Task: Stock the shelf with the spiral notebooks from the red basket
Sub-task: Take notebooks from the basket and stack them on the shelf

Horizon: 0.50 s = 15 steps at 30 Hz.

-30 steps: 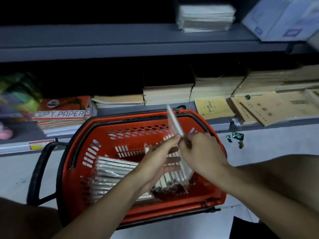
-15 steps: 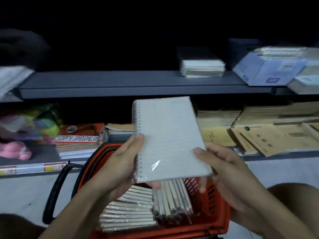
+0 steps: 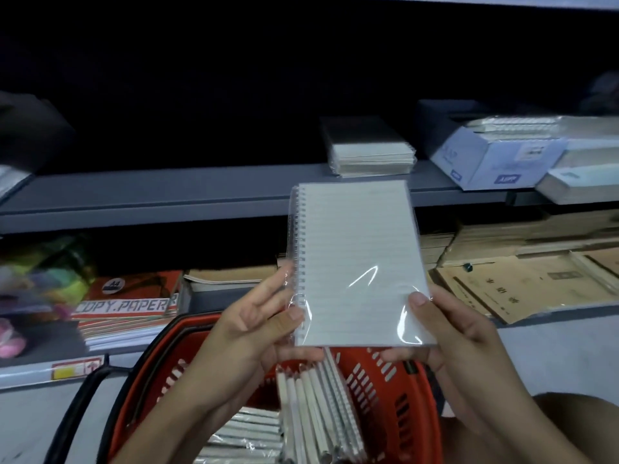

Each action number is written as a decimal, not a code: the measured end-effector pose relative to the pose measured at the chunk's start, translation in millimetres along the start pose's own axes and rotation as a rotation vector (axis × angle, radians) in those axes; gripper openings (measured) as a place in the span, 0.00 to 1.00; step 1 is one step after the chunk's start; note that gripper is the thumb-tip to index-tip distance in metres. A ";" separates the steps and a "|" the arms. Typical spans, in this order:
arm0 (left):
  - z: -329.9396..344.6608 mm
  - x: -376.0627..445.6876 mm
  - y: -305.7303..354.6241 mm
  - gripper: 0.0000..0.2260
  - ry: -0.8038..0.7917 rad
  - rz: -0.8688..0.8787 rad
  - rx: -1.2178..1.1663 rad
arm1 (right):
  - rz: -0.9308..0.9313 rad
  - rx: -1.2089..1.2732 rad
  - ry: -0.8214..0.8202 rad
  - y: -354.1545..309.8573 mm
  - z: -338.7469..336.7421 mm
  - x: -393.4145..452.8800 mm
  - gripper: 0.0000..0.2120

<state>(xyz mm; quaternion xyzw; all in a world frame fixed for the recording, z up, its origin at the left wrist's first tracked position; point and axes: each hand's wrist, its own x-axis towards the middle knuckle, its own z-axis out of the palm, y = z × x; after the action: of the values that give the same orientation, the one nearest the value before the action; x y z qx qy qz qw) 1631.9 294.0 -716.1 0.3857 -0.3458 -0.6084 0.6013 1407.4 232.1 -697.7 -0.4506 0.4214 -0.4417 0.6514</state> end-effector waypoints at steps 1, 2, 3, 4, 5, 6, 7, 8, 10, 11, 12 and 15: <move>2.3 6.3 -2.3 0.27 0.014 -0.002 -0.009 | -0.011 -0.026 0.006 -2.2 -2.6 5.6 0.12; 5.6 13.8 -3.9 0.27 0.026 0.002 -0.017 | -0.028 -0.049 0.013 -5.3 -4.9 12.3 0.12; 9.7 22.0 -3.9 0.27 0.036 0.015 -0.018 | -0.046 -0.062 0.022 -9.7 -6.8 20.2 0.12; 14.4 32.0 -2.2 0.27 0.048 0.035 -0.011 | -0.063 -0.066 0.027 -15.2 -8.6 29.8 0.12; 18.9 43.6 0.9 0.26 0.064 0.058 -0.001 | -0.075 -0.066 0.027 -22.1 -10.0 41.2 0.11; 23.7 56.8 5.4 0.26 0.086 0.081 0.011 | -0.081 -0.067 0.023 -29.7 -11.2 54.7 0.11; 28.2 71.7 10.7 0.25 0.111 0.100 0.024 | -0.081 -0.072 0.013 -38.7 -11.6 69.3 0.11; 32.5 87.3 16.7 0.25 0.137 0.114 0.029 | -0.083 -0.083 0.002 -47.4 -12.7 85.8 0.11; 40.4 119.3 28.8 0.26 0.172 0.126 0.027 | -0.079 -0.117 -0.015 -65.3 -14.8 120.8 0.10; 43.6 134.8 35.2 0.25 0.180 0.128 0.031 | -0.073 -0.132 -0.023 -73.9 -16.0 138.1 0.10; 46.8 149.0 42.4 0.25 0.187 0.129 0.037 | -0.062 -0.149 -0.032 -82.0 -16.7 154.6 0.10; 52.1 189.1 65.4 0.21 0.215 0.108 0.048 | -0.016 -0.150 -0.028 -102.7 -16.1 197.3 0.10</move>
<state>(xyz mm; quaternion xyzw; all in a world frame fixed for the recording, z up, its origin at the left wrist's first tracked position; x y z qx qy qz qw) 1620.1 100.5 -644.2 0.4439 -0.3138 -0.5219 0.6574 1422.4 19.3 -632.9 -0.5076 0.4404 -0.4079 0.6181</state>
